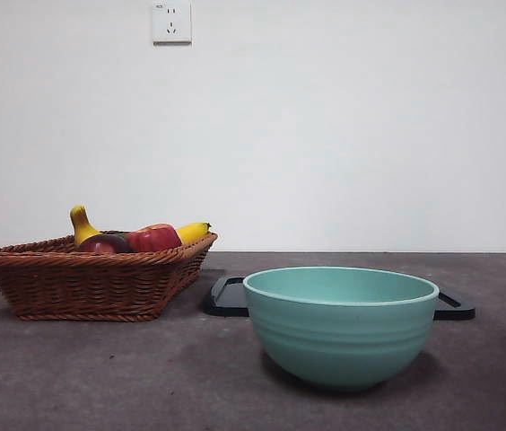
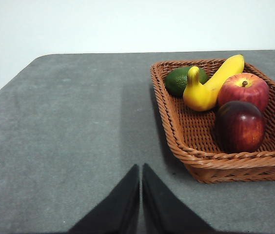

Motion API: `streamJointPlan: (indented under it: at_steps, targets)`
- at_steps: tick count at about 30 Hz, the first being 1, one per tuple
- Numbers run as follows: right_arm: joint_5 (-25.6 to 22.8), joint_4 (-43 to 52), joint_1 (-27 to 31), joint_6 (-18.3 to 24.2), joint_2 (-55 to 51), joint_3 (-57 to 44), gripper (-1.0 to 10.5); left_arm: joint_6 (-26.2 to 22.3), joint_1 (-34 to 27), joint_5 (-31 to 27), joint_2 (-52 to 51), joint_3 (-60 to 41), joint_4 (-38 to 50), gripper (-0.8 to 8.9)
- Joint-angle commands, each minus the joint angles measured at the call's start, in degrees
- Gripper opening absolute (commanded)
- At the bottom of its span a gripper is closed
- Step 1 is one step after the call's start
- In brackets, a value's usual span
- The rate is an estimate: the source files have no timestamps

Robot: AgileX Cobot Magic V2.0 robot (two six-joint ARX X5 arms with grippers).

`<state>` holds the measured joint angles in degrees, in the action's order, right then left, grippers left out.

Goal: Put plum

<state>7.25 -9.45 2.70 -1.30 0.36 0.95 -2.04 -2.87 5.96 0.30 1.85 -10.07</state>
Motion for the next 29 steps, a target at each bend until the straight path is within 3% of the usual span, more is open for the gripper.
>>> streamJointPlan:
  at_steps: [1, 29]
  targets:
    - [0.20, 0.28, 0.13, -0.66, -0.15, -0.35, 0.0, 0.15, -0.15, -0.02, -0.11, -1.16, -0.52, 0.07]
    - [0.17, 0.52, 0.13, -0.66, -0.15, -0.31, 0.0, 0.17, -0.15, -0.02, -0.11, -1.16, -0.52, 0.07]
